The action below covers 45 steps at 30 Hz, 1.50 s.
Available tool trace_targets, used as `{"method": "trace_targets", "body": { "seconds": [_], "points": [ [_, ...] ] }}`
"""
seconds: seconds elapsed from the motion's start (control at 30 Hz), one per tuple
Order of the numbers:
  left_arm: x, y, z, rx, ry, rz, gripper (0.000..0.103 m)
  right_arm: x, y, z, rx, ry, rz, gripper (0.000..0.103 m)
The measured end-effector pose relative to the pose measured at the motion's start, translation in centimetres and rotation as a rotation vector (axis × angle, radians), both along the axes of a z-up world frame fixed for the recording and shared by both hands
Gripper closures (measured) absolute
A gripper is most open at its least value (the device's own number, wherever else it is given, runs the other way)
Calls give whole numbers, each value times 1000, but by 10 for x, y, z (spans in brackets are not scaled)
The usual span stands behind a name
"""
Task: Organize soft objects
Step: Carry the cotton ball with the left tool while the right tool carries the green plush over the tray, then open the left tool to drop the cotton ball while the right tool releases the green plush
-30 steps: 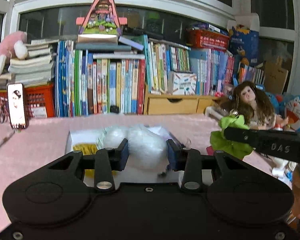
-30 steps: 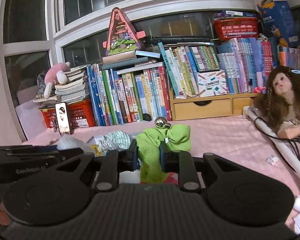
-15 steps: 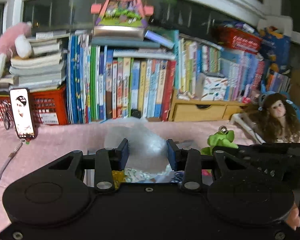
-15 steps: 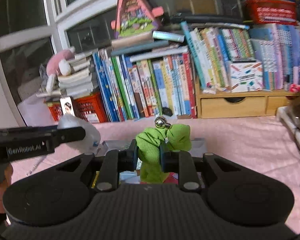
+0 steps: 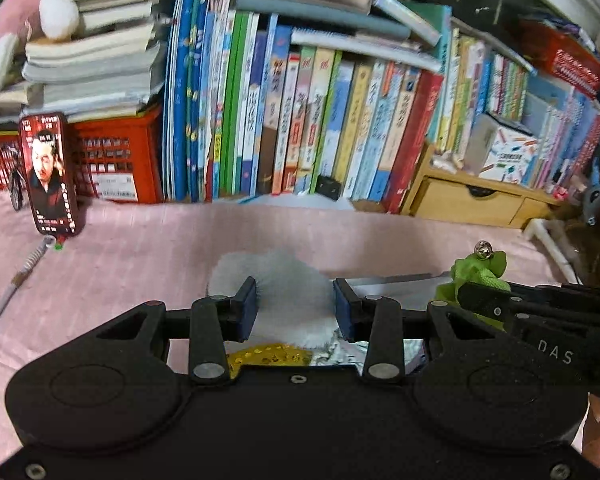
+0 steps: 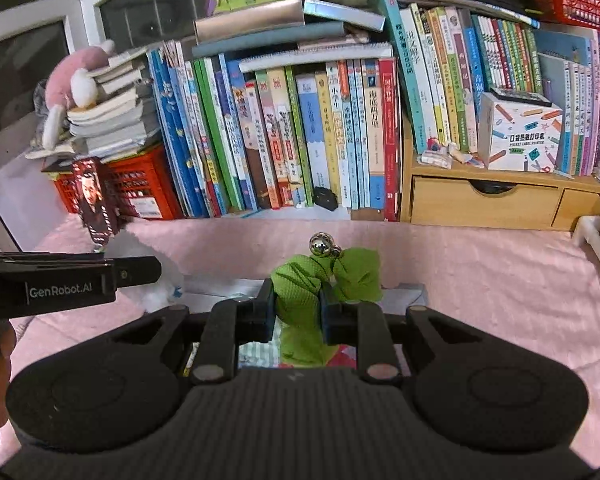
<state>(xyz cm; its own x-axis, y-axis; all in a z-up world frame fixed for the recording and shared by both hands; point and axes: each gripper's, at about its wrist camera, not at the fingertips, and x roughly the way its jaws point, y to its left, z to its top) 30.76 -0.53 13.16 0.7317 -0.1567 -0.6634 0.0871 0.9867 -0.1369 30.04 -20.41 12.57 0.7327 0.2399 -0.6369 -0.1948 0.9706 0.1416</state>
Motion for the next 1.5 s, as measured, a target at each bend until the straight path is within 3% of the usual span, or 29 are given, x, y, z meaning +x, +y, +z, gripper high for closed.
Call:
{"method": "trace_targets", "body": {
  "seconds": [0.5,1.0,1.13,1.2,1.37,1.5],
  "points": [
    [16,0,-37,17,92,-13,66,25,13,-35,-48,113,3,77],
    [16,3,-48,6,151,-17,66,28,17,-53,-47,222,-3,76],
    [12,2,-42,0,148,-27,65,26,16,-47,-33,209,-3,67],
    [9,2,-39,2,138,-28,62,24,14,-44,-23,204,-6,54],
    [1,1,-30,27,108,-42,54,19,8,-36,5,184,-3,40],
    [-8,-1,-22,50,83,-53,48,13,6,-29,9,166,1,37]
  ]
}}
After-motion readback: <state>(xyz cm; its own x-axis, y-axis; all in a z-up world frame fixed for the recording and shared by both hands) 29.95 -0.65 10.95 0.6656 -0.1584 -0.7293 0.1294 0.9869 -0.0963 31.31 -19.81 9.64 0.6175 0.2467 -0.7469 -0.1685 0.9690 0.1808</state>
